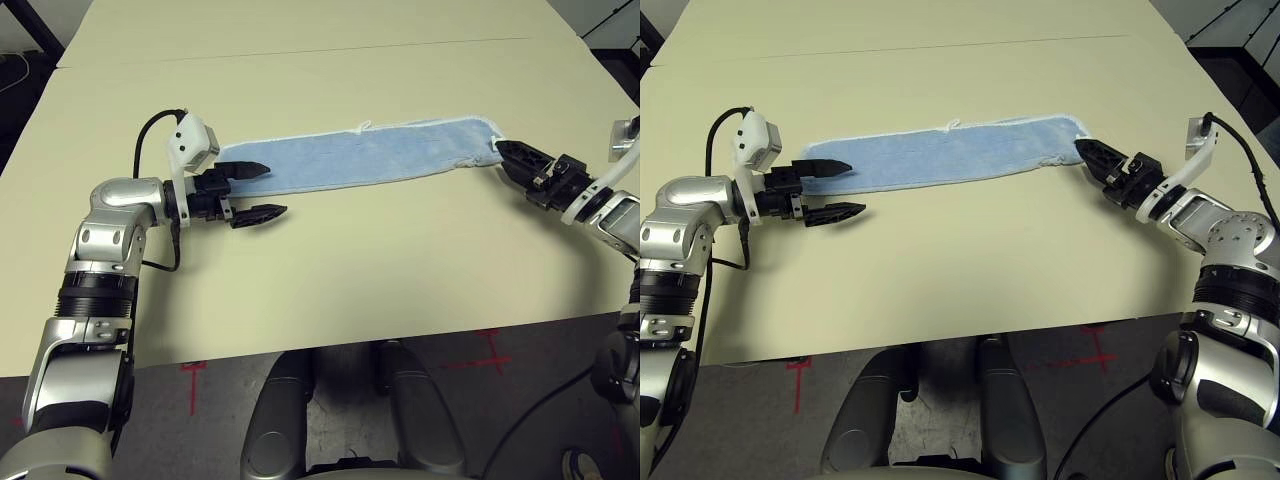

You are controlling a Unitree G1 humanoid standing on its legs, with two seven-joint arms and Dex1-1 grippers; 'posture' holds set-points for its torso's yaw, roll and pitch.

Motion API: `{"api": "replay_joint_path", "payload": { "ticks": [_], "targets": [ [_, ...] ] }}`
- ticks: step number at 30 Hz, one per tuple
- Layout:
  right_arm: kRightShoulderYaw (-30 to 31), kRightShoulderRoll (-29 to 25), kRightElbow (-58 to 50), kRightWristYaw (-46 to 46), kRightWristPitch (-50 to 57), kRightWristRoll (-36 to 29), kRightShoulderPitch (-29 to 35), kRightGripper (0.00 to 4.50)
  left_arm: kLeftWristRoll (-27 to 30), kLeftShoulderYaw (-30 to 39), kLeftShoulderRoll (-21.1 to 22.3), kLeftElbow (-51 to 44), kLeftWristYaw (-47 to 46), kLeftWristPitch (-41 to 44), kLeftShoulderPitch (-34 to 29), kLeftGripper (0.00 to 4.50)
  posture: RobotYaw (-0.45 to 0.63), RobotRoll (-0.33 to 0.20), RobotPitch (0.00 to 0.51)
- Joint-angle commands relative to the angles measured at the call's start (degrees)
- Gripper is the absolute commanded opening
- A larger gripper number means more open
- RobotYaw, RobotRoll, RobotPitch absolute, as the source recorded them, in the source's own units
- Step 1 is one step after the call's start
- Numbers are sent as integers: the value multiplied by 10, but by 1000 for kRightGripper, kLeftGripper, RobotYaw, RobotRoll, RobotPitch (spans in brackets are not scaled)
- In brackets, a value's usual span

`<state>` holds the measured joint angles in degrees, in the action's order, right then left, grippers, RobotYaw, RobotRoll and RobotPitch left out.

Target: Fold the towel and set it aside.

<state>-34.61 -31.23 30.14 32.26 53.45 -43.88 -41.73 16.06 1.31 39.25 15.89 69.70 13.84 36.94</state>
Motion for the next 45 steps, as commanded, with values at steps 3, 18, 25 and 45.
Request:
{"api": "replay_joint_path", "payload": {
  "ticks": [3,18,25,45],
  "targets": [
    [-18,9,46,-38,-44,0,-12,4468,8,3,3,-29,-8,0,-20,4500,18,0,283],
    [8,21,79,-69,-68,13,-34,4468,16,1,11,-48,-12,25,-27,4500,22,0,282],
    [59,15,98,-95,-63,62,-51,4468,19,0,16,-57,-9,39,-32,4500,24,0,274],
    [95,-6,98,-71,-49,111,-45,43,22,-6,25,-58,-4,47,-28,4500,18,0,269]
  ]
}}
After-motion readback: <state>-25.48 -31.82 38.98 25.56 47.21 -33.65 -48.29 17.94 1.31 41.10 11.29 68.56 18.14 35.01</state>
